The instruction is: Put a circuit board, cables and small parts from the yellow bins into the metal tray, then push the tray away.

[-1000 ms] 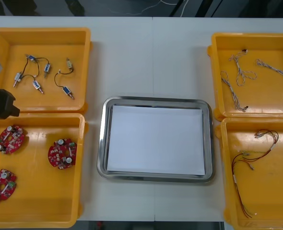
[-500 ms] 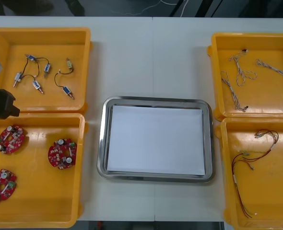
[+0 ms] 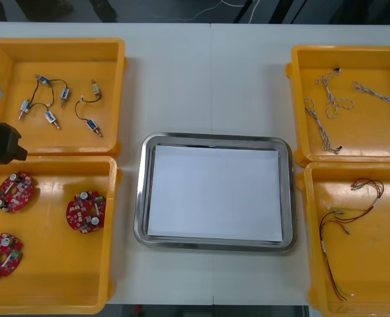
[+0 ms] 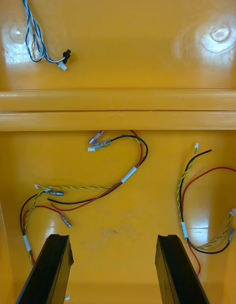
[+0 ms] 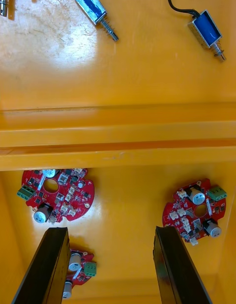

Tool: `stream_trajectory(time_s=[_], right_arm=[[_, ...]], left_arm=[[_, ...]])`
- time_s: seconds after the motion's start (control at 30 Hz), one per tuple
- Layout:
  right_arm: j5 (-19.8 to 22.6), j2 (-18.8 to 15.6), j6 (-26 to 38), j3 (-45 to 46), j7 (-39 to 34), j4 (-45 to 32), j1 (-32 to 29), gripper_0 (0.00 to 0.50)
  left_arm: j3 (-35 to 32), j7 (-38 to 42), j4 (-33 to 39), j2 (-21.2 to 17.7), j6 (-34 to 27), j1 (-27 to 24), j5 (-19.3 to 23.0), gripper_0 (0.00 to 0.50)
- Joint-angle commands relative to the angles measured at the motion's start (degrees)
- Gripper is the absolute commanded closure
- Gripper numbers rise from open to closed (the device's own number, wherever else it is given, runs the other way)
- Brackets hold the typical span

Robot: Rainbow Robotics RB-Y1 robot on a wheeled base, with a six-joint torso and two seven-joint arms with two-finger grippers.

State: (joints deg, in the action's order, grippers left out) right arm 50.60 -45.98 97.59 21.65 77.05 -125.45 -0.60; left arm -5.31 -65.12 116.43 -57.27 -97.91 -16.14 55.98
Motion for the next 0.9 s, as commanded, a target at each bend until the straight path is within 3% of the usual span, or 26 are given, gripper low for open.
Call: stream_trajectory(time_s=[0.03, 0.9], right_arm=[[0.6, -0.7, 0.3, 0.4, -2.0, -1.6, -1.0, 0.000], [0.9, -0.9, 0.3, 0.4, -2.2, -1.6, -1.0, 0.000]], left_arm=[[0.5, 0.1, 0.5, 0.4, 0.4, -1.2, -0.5, 0.000], [0.5, 0.1, 0.5, 0.4, 0.4, -1.2, -0.5, 0.000]])
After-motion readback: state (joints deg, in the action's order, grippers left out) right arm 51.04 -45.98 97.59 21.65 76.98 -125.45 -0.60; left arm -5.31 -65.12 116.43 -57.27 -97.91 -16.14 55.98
